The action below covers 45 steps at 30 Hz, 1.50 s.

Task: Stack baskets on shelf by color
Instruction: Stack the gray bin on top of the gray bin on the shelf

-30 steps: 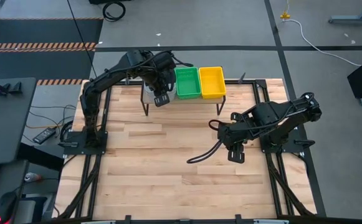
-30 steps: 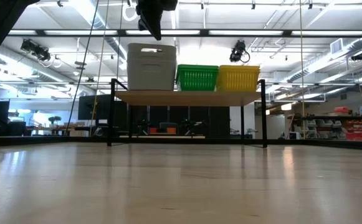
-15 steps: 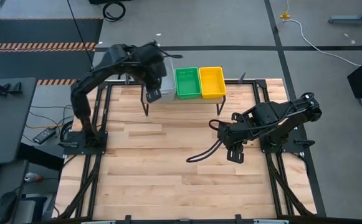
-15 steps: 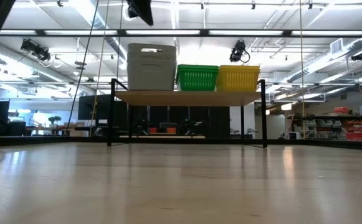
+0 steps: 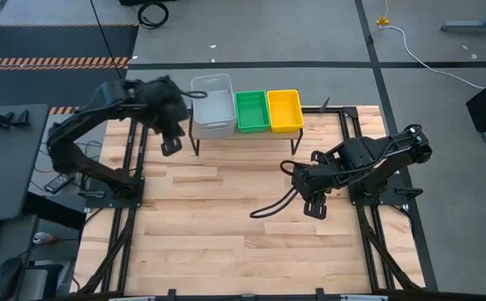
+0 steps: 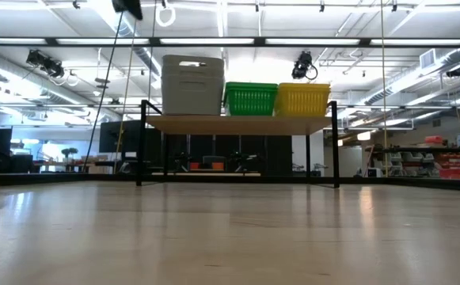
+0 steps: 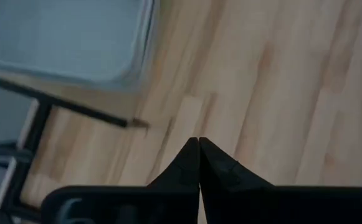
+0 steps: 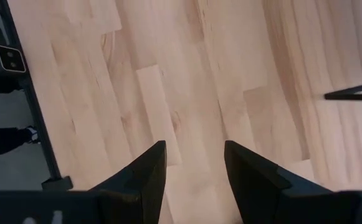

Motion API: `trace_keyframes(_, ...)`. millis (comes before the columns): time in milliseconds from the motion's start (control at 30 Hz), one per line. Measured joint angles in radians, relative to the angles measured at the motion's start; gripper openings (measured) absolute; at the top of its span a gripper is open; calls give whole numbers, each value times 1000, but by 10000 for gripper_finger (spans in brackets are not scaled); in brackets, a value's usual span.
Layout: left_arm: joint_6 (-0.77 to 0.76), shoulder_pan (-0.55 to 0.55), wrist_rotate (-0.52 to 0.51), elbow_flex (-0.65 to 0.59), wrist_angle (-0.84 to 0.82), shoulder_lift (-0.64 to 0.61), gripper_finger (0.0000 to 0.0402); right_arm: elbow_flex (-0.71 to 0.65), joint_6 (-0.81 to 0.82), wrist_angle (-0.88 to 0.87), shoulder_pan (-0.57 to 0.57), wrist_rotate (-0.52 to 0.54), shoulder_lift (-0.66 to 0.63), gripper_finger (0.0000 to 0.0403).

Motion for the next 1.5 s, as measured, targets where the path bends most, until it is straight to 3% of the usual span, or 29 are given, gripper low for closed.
trace_keyframes(167, -20, -17, -57, 54, 86, -33, 25, 0, -40, 0, -16, 6, 0, 168)
trace_keyframes(367, 104, -22, -98, 54, 200, 30, 117, 0, -41, 0, -34, 7, 0, 168)
trace_keyframes(567, 206, -22, -100, 54, 158, 161, 216, 0, -2, 0, -33, 6, 0, 168)
trace_keyframes(767, 224, -23, -79, 55, 151, 228, 258, 0, 36, 0, -15, 6, 0, 168)
trace_keyframes(967, 238, 15, -82, 59, 136, 245, 232, 0, 40, 0, -3, 11, 0, 168)
trace_keyframes(1300, 240, 45, -74, 54, -5, 245, 96, 0, 37, 1, 1, 60, 0, 168)
trace_keyframes(1500, 215, 44, -80, 51, -10, 242, 46, 0, 31, 1, 1, 62, 0, 168)
